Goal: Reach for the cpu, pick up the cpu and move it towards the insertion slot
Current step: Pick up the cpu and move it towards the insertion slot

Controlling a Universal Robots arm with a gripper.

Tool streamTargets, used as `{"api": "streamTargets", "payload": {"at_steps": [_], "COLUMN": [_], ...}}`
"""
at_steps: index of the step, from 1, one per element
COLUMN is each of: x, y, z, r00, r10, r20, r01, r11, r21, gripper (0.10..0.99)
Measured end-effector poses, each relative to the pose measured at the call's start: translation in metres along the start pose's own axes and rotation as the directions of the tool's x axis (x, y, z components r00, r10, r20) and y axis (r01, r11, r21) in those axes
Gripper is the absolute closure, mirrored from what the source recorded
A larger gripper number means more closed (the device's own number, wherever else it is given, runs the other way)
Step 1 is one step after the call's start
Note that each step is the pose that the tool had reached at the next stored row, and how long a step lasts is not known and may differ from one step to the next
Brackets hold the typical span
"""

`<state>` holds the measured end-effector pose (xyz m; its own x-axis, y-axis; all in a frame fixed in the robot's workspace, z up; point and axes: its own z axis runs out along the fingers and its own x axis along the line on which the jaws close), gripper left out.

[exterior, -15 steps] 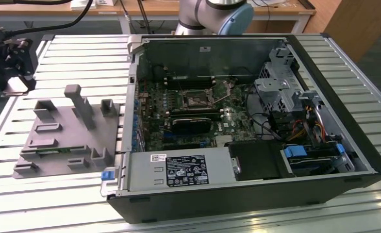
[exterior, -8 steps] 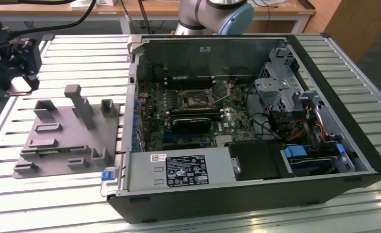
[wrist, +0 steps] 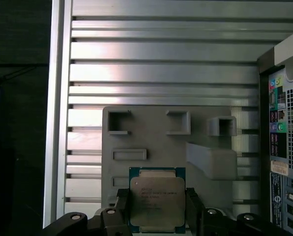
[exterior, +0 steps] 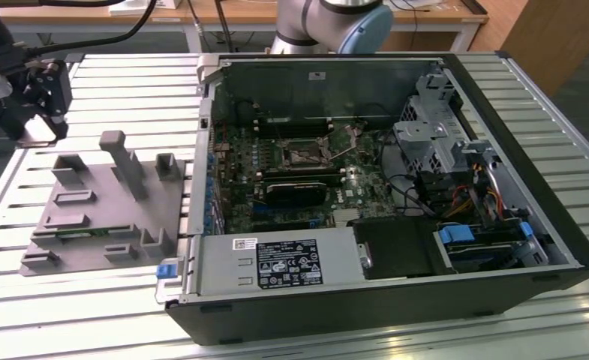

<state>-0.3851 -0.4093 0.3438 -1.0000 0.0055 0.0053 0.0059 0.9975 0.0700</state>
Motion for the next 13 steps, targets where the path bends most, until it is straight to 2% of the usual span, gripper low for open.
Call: {"api": "streamTargets", "payload": {"at_steps": [13], "x": [-0.0172], "y": [0.0001], "z": [-0.0001], "r00": [1.0000], "r10": [0.000], "r20": [0.0000], "r01": [0.000], "r11": [1.0000], "r21": [0.000], "gripper": [0.545]}}
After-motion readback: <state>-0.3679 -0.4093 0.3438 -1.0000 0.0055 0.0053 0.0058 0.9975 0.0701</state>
